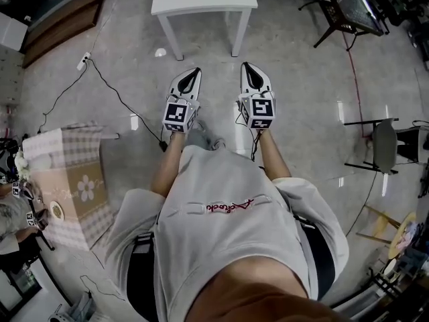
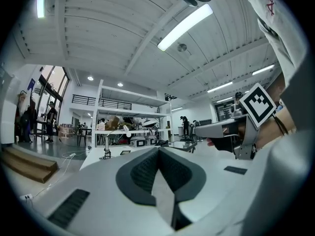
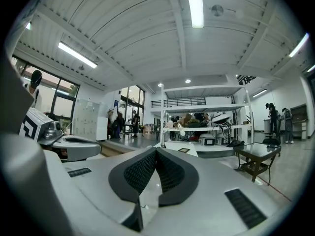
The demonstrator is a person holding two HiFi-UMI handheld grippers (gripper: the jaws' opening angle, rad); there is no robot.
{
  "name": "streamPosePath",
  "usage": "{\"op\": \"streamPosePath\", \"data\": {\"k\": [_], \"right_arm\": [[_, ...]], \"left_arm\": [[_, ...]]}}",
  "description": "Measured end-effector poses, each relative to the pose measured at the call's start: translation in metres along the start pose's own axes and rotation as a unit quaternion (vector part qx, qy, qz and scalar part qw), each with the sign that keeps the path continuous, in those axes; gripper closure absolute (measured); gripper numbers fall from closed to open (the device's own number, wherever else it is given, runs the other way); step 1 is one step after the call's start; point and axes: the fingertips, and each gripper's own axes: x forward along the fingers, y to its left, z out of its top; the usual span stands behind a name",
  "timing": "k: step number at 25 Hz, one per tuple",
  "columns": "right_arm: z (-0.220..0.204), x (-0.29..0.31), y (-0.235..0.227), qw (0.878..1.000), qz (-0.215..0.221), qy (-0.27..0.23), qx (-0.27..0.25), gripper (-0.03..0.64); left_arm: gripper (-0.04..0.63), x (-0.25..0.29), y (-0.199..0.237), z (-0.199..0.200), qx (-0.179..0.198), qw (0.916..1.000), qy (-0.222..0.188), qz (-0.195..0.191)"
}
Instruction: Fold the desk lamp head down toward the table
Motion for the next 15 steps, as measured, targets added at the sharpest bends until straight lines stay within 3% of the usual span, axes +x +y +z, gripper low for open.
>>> {"op": "streamPosePath", "data": {"k": [15], "right_arm": [[-0.001, 0.082, -0.030, 1.000, 0.005, -0.003, -0.009, 0.611]], "left_arm": [[0.569, 0.076, 0.047, -0.008, -0.009, 0.9999, -0.004, 0.001]]}}
